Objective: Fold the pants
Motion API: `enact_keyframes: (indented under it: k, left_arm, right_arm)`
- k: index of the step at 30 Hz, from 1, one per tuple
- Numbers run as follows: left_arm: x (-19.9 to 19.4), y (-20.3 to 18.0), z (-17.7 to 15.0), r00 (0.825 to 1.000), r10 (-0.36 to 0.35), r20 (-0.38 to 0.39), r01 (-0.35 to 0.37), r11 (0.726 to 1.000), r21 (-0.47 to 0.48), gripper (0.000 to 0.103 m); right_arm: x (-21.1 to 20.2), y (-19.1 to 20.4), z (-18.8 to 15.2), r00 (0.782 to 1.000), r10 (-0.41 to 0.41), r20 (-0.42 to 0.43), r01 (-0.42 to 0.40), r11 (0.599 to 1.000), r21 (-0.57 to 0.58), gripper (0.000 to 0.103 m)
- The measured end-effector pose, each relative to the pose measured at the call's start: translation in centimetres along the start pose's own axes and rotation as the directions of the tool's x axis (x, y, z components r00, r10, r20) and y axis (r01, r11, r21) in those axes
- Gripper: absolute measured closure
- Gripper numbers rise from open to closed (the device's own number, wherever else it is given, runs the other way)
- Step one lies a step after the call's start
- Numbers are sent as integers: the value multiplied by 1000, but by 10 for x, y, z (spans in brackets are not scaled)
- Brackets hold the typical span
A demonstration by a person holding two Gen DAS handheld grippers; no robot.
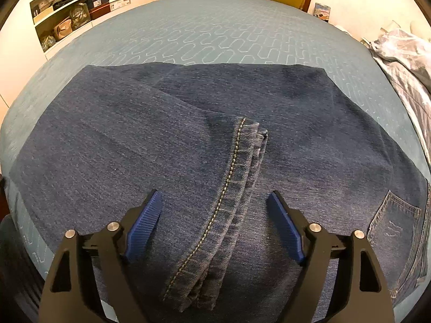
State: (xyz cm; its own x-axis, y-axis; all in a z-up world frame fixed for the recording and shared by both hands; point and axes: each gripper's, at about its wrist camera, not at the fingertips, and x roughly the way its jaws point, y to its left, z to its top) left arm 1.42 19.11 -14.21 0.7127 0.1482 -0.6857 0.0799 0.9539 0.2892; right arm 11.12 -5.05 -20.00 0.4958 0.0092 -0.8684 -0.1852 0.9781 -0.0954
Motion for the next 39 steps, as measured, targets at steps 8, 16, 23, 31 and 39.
enact_keyframes:
  k: [8,16,23,31,39]
  left_arm:
    - [45,-16,93,894,-447,-13,426,859,-286,53]
    - [112,-77,120,888,-415,-198,359,895,-264,17]
    - [107,-101,107,921,-357,-154,329,927,-180,2]
    - [84,-69,128,934,-352,-64,338,927,-166,68]
    - [153,-34,144,905,-372,-208,330,920,-209,99]
  right_arm:
    - [-4,-15,-3,998,46,35,-48,995,83,15]
    - [-2,-13,-10,999,2,38,-9,983,184,5]
    - [-1,-22,-8,999,29,38,-35,987,159,4]
    - [-41,-49,10,981,36,189,-79,971,225,7]
    - [11,-53,49,998,61,30,-66,971,228,55]
